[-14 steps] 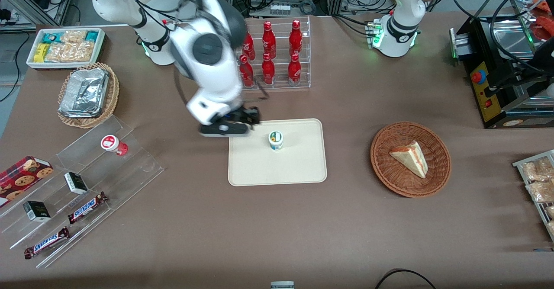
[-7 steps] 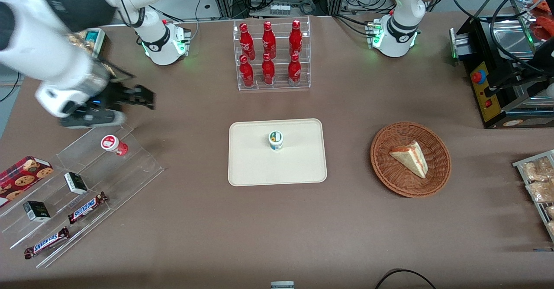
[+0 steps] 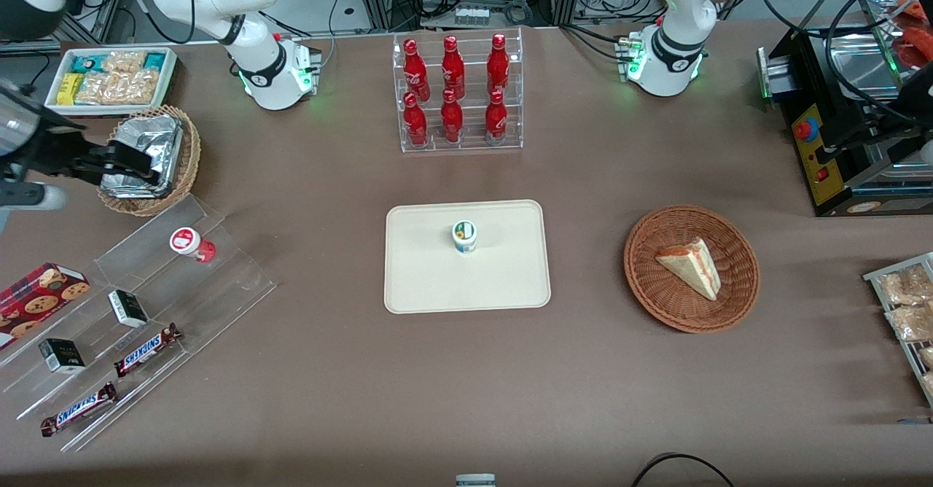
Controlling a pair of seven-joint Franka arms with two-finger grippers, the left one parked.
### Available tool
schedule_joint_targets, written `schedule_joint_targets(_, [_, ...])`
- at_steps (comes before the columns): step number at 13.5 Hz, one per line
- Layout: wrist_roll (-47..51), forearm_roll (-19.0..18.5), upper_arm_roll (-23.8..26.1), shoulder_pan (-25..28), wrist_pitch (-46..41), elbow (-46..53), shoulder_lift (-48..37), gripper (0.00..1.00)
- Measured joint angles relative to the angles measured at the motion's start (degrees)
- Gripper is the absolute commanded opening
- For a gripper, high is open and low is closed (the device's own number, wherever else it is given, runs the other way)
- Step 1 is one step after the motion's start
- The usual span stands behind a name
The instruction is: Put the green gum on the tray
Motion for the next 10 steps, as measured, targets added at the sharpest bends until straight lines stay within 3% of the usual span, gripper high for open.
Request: schedule_joint_targets(10, [-5.37, -3.15, 0.11, -1.87, -0.01, 4.54, 2.26, 0.99])
